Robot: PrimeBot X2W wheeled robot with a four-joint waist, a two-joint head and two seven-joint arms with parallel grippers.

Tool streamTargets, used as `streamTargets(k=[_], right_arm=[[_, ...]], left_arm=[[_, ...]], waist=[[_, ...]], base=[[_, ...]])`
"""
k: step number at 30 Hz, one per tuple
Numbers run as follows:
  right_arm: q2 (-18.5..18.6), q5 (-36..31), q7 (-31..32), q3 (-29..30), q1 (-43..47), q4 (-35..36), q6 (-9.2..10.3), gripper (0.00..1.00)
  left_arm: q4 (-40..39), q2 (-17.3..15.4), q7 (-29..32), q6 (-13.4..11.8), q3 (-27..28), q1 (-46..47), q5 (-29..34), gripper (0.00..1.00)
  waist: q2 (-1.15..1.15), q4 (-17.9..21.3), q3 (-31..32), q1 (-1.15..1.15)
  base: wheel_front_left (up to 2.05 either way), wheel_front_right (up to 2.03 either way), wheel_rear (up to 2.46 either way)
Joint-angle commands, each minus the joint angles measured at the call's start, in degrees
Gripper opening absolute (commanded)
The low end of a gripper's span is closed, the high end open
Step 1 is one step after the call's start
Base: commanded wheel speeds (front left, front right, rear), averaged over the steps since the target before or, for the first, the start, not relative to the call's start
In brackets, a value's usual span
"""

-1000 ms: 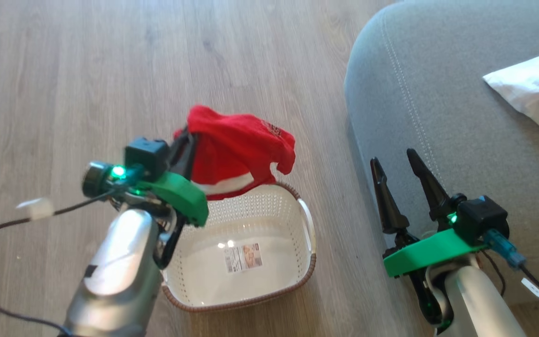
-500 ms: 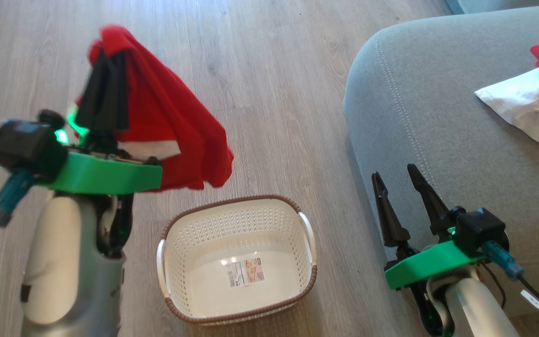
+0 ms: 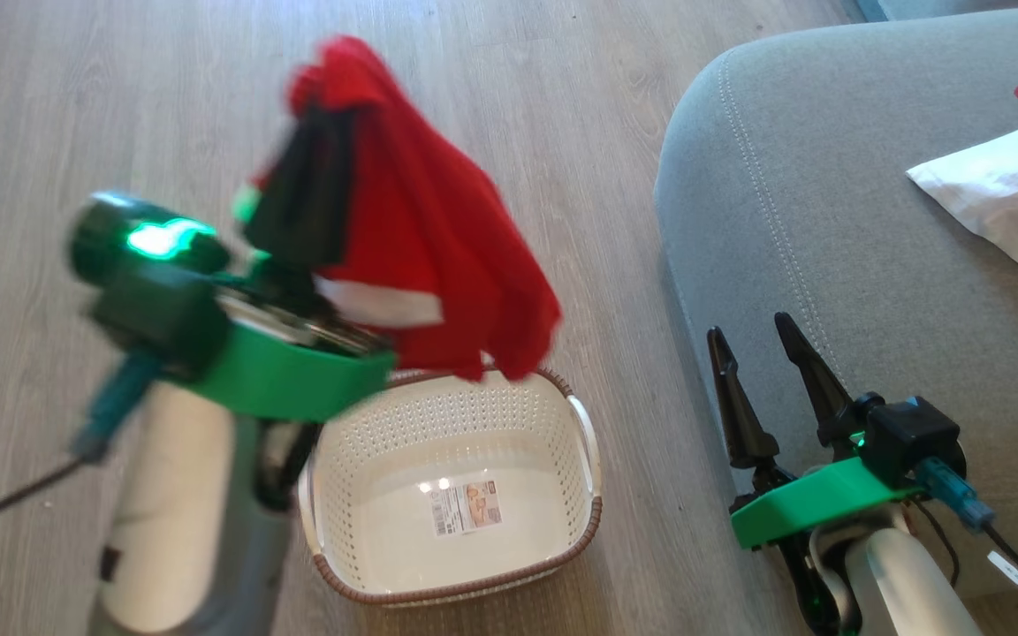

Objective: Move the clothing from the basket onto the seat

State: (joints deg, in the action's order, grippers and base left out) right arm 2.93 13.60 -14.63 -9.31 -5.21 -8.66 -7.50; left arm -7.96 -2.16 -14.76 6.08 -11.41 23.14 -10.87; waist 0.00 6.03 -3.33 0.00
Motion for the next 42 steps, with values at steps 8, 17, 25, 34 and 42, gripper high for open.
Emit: streamTargets(k=[8,17,25,34,42], right_arm=[[-0.05,0.07,-0.37,-0.59,-0.72,1.99,0.01,1.0],[-0.05,0.31,-0.37,-0.23,-0.22,2.24,0.01,1.0],[-0.05,0.42,-0.37,0.02,-0.46,2.26,0.01,1.0],[-0.05,0.51,-0.37,-0.13,-0.77,2.4,0.01,1.0],[-0.05,-0.42,-0.37,-2.96,-0.54,6.19,0.01,1.0]], left_arm=[[2.0,-0.72,-0.24,1.19,-7.49,-0.27,1.98,0.0],[3.74,-0.72,-0.24,1.31,-9.54,-1.27,1.72,0.0],[4.15,-0.72,-0.24,1.35,-9.84,-1.34,1.59,0.0],[4.57,-0.72,-0.24,1.37,-8.56,-1.06,1.71,0.0],[5.56,-0.72,-0.24,1.39,-6.95,-0.08,2.6,0.0]], waist=[[0.0,-0.1,0.24,0.0],[0.0,0.1,0.52,0.0],[0.0,0.01,0.44,0.0],[0.0,0.73,-0.08,0.0],[0.0,1.82,-1.2,0.0]], base=[[0.0,0.0,0.0],[0.0,0.0,0.0],[0.0,0.0,0.0],[0.0,0.0,0.0],[0.0,0.0,0.0]])
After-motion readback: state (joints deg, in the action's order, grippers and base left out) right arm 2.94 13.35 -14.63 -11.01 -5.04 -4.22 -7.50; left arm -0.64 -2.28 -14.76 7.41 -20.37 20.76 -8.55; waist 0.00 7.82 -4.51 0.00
